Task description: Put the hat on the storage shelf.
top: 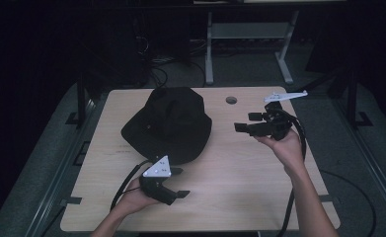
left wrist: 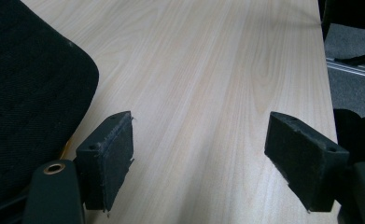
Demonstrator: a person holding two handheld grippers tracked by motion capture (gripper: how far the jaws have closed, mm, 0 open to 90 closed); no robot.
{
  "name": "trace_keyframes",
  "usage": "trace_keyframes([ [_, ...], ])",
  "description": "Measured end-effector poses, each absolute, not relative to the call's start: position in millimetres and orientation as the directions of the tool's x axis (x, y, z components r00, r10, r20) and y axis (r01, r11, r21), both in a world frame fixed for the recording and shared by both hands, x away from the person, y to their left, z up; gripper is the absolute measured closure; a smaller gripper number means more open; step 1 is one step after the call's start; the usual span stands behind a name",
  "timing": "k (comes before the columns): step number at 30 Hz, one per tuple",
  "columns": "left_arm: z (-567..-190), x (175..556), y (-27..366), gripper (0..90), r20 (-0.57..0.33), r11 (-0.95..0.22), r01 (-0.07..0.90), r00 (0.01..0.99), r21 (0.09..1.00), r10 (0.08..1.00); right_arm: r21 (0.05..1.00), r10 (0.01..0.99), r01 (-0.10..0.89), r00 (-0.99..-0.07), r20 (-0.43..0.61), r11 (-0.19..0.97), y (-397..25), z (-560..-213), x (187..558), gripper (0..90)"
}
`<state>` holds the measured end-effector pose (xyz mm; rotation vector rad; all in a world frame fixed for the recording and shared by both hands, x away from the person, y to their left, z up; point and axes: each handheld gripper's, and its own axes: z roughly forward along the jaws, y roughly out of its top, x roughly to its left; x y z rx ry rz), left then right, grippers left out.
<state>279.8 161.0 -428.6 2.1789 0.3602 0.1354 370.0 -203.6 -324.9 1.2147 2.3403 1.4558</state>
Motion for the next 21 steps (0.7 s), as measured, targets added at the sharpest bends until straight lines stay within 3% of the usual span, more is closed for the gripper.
trace_keyframes([
  [21, -429, 278, 162, 23.0, -0.039, -0.555, 0.217, 0.949, 0.803, 0.314, 0.776, 0.726, 0.610, -0.606, 0.326, 0.160, -240, -366, 328, 18.6],
])
